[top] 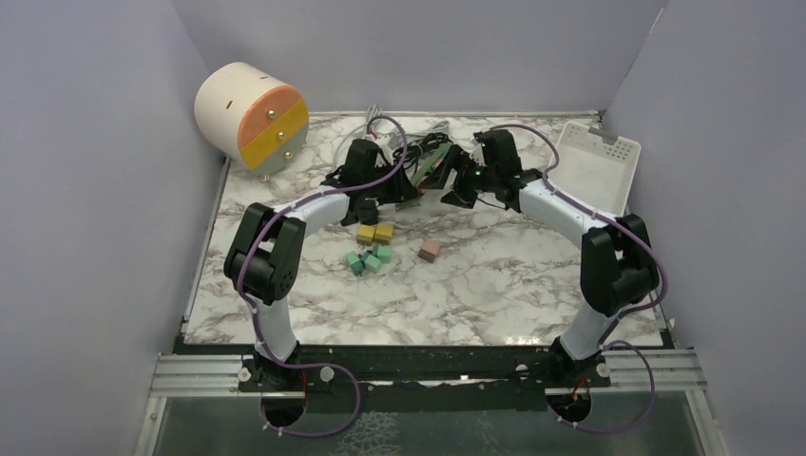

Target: Pull the plug off the socket

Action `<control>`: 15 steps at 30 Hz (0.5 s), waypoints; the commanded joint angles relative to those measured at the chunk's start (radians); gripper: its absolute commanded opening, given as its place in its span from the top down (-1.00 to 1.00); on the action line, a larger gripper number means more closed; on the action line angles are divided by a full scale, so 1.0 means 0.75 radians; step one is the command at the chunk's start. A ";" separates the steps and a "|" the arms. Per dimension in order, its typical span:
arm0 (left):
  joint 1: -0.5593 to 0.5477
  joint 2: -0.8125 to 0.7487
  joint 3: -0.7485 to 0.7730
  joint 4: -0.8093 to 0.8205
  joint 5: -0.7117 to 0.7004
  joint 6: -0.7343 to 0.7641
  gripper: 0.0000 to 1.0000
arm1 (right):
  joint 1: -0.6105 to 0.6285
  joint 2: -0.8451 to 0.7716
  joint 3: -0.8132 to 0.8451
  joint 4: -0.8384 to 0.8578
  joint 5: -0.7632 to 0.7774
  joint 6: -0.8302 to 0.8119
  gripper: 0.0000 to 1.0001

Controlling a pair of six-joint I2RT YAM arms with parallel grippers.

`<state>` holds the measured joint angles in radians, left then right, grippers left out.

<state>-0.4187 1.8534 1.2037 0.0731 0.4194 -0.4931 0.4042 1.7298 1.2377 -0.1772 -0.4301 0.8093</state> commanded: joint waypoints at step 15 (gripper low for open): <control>-0.033 -0.107 0.026 0.137 -0.058 0.051 1.00 | 0.000 0.135 0.083 0.129 0.030 0.229 0.50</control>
<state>-0.4408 1.8500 1.2037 0.0757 0.3813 -0.4828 0.4042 1.8309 1.2549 -0.0959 -0.4423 0.9714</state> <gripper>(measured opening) 0.349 0.432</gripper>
